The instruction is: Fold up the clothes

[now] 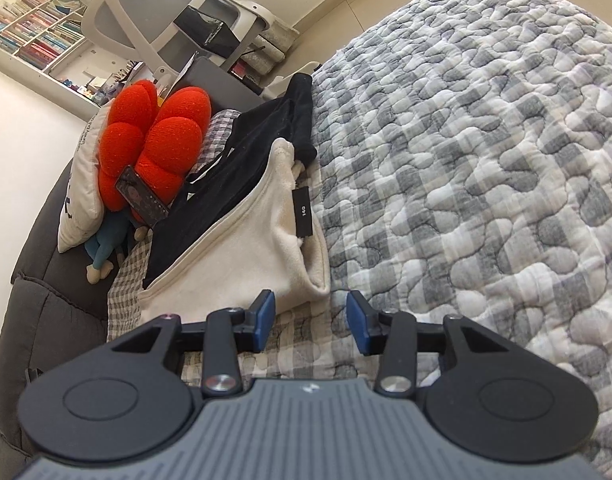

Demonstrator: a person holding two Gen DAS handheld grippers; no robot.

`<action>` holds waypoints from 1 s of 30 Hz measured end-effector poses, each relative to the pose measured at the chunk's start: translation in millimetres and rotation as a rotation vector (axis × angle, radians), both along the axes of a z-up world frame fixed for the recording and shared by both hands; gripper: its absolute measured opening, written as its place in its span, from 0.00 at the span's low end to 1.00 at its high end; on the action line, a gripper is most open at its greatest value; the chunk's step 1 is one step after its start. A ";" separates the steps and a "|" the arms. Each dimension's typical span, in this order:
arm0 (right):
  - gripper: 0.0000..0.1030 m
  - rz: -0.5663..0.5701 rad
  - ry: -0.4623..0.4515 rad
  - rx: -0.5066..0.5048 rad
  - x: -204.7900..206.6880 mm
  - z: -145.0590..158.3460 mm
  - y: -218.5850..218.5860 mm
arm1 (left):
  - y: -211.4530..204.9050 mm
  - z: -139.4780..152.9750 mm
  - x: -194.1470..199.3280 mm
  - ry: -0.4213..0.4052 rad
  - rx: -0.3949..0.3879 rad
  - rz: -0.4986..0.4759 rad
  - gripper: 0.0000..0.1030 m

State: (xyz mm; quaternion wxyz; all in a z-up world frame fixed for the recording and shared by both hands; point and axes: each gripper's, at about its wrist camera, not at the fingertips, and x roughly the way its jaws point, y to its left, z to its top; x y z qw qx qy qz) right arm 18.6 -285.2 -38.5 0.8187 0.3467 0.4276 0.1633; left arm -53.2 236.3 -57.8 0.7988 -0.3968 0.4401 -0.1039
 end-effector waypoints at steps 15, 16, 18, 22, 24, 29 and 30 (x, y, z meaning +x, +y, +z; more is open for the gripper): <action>0.41 -0.254 -0.114 0.220 3.1 -27.1 18.5 | -30.9 -41.7 -12.7 -0.117 -0.160 0.404 0.39; 0.40 -0.275 -0.132 0.224 3.2 -28.0 19.1 | -33.6 -41.4 -13.1 -0.129 -0.146 0.423 0.37; 0.30 -0.318 -0.157 0.191 2.5 -29.2 23.5 | -39.5 -39.1 -13.4 -0.148 -0.087 0.462 0.30; 0.14 -0.382 -0.141 0.165 -0.1 -33.1 25.6 | -43.3 -40.2 -18.4 -0.162 -0.013 0.531 0.09; 0.13 -0.417 -0.126 0.197 -2.7 -34.3 22.8 | -44.8 -37.5 -21.1 -0.162 0.000 0.554 0.07; 0.12 -0.445 -0.132 0.243 -14.9 -27.7 17.0 | -47.1 -24.3 -26.0 -0.141 0.019 0.570 0.06; 0.12 -0.447 -0.136 0.254 -17.5 -23.7 16.4 | -47.9 -20.9 -28.9 -0.141 0.025 0.567 0.06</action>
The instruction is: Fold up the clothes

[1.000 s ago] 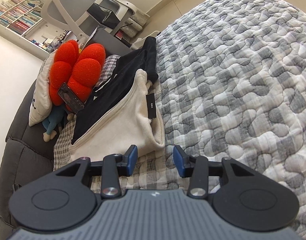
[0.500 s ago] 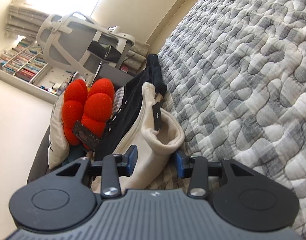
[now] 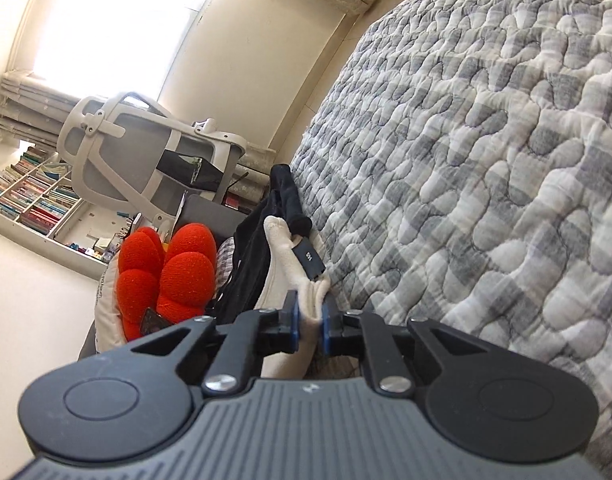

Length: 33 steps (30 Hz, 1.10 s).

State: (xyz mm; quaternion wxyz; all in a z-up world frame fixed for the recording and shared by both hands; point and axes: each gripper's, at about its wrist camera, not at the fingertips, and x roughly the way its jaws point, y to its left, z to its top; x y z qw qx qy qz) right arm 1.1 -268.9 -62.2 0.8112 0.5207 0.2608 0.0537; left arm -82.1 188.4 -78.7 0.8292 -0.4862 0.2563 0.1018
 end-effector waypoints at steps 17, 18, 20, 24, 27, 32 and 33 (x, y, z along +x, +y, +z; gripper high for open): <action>0.12 0.046 0.102 0.061 -66.0 14.8 -20.9 | 1.4 19.9 -62.5 0.070 0.000 -0.085 0.06; 0.12 0.050 0.107 0.057 -70.7 15.4 -22.3 | 1.6 20.5 -67.3 0.075 0.001 -0.092 0.06; 0.12 0.058 0.119 0.041 -77.2 15.0 -24.8 | 1.0 18.2 -72.3 0.094 0.006 -0.109 0.06; 0.13 0.085 0.165 0.031 -79.2 1.8 -27.8 | -0.9 7.4 -69.1 0.151 0.035 -0.173 0.06; 0.19 0.122 0.179 -0.009 -78.9 -3.8 -25.1 | -3.6 11.7 -63.6 0.153 0.100 -0.235 0.09; 0.42 0.159 0.103 -0.238 -77.1 26.9 -15.3 | -7.2 33.4 -53.6 0.137 0.278 -0.326 0.25; 0.43 0.164 0.087 -0.273 -75.6 31.2 -13.3 | -6.8 36.7 -52.1 0.131 0.311 -0.328 0.29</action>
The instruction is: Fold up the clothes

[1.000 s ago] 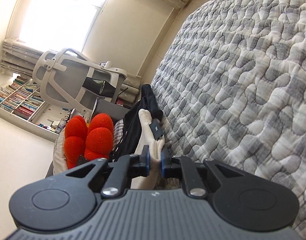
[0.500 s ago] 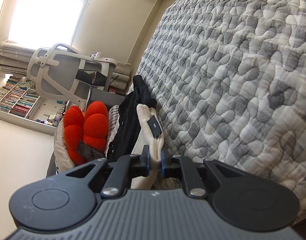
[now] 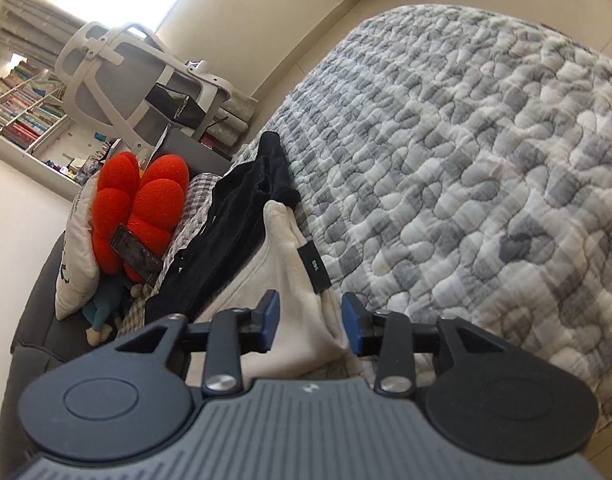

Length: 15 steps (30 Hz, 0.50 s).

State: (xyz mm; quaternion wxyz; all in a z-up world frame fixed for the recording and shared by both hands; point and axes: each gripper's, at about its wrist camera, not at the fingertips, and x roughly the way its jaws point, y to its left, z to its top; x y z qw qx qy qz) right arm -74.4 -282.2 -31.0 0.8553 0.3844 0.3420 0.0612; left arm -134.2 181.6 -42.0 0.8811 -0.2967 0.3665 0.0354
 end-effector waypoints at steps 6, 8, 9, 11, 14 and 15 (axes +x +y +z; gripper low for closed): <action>0.43 0.052 -0.069 -0.108 23.7 8.0 19.4 | 4.5 2.2 20.4 -0.042 0.050 -0.030 0.33; 0.43 0.061 -0.082 -0.150 34.6 5.2 28.0 | 4.1 -0.1 29.4 -0.046 0.074 -0.035 0.33; 0.43 0.066 -0.086 -0.167 39.9 3.5 32.3 | 3.6 -1.6 34.5 -0.048 0.084 -0.035 0.32; 0.43 0.076 -0.100 -0.196 50.2 1.1 39.2 | 2.7 -5.0 44.3 -0.054 0.092 -0.043 0.32; 0.43 0.085 -0.126 -0.255 60.2 -3.4 46.4 | 0.5 -9.1 55.9 -0.071 0.094 -0.059 0.31; 0.37 0.085 -0.130 -0.278 62.2 -4.4 48.1 | -0.5 -10.8 59.3 -0.073 0.095 -0.068 0.31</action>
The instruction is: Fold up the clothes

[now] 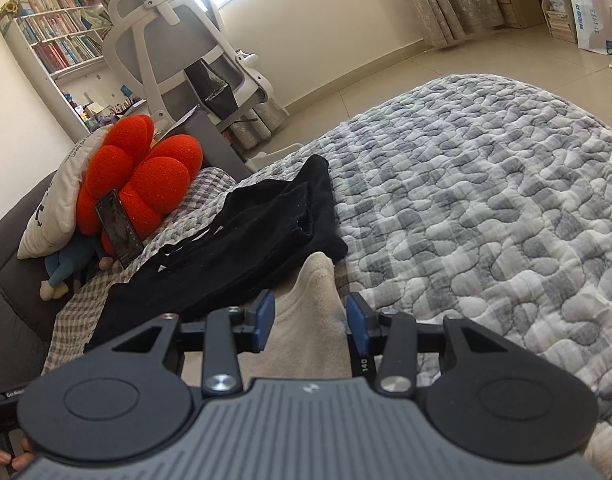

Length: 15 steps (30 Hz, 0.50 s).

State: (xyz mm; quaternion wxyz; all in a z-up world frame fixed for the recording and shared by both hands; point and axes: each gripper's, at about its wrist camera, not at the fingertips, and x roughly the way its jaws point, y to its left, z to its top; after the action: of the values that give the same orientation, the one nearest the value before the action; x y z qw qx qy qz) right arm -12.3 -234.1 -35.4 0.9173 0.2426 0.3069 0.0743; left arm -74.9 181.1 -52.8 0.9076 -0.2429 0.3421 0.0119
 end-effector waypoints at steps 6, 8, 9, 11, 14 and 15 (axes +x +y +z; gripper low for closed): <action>0.09 -0.006 -0.048 -0.014 -1.0 0.3 -1.7 | -3.6 1.7 -5.2 -0.072 0.031 0.007 0.06; 0.08 -0.011 -0.074 -0.009 -2.6 3.2 -3.0 | -2.7 3.3 -9.7 -0.104 0.034 0.013 0.06; 0.08 -0.014 -0.084 -0.008 -2.9 3.6 -3.2 | -1.7 2.7 -10.2 -0.112 0.030 0.018 0.06; 0.08 -0.016 -0.096 -0.011 -1.4 3.6 -2.6 | 0.1 0.9 -10.2 -0.125 0.020 0.022 0.06; 0.08 -0.018 -0.100 -0.012 4.5 2.9 -1.1 | 1.7 -4.0 -5.0 -0.106 0.021 0.024 0.06; 0.08 -0.020 -0.087 -0.018 8.2 1.2 -0.5 | 1.8 -7.5 -1.6 -0.083 0.028 0.023 0.07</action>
State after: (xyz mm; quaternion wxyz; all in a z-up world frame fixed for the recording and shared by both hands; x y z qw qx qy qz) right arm -4.1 -234.6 -34.2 0.9326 0.2340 0.2650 0.0729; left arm -76.4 182.8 -60.3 0.9241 -0.2344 0.3013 0.0170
